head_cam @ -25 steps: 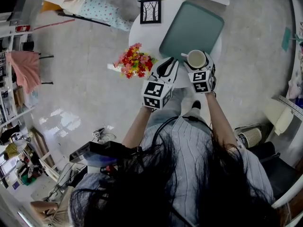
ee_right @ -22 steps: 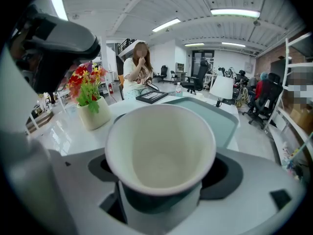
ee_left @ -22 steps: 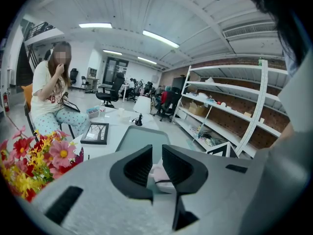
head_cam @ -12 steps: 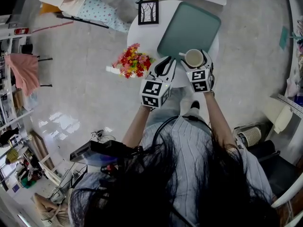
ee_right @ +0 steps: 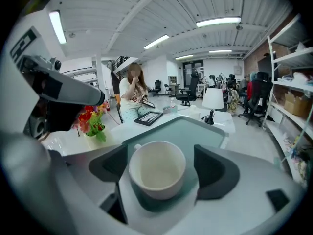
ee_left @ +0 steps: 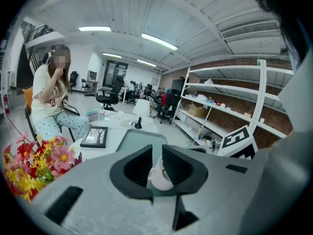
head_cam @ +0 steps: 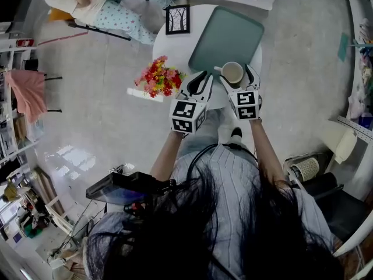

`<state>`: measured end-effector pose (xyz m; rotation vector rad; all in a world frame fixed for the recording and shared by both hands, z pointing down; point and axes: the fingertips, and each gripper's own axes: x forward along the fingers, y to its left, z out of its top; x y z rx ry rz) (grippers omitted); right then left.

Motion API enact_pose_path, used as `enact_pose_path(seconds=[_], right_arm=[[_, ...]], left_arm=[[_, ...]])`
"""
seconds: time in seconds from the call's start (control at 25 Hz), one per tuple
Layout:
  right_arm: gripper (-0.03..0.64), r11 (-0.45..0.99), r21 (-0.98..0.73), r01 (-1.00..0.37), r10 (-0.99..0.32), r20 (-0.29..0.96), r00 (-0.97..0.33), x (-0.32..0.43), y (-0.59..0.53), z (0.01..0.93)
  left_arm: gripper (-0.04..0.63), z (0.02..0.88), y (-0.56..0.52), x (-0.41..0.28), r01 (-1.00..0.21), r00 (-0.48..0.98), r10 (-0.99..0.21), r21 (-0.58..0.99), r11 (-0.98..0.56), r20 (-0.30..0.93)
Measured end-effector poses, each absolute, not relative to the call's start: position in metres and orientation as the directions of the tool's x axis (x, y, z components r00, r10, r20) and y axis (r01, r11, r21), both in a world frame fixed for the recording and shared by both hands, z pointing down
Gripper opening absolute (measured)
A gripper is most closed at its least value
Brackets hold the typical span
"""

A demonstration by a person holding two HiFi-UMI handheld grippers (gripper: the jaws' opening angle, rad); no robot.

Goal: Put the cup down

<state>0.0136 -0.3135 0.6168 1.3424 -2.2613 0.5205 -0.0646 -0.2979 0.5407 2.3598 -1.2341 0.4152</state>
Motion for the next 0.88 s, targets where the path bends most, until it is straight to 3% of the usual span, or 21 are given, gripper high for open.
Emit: enact_pose_path(seconds=[0.28, 0.88], right_arm=[[0.413, 0.396, -0.145, -0.907, -0.739, 0.536, -0.409, 0.035, -0.303, 0.597], [0.411, 0.411, -0.277, -0.869, -0.744, 0.448, -0.495, 0.059, -0.245, 0.544]], left_arm=[[0.072, 0.534, -0.293, -0.056, -0.827, 0.559, -0.7, 0.237, -0.51, 0.445], [0.072, 0.516, -0.255, -0.03, -0.842, 0.537, -0.736, 0.211, -0.497, 0.412]])
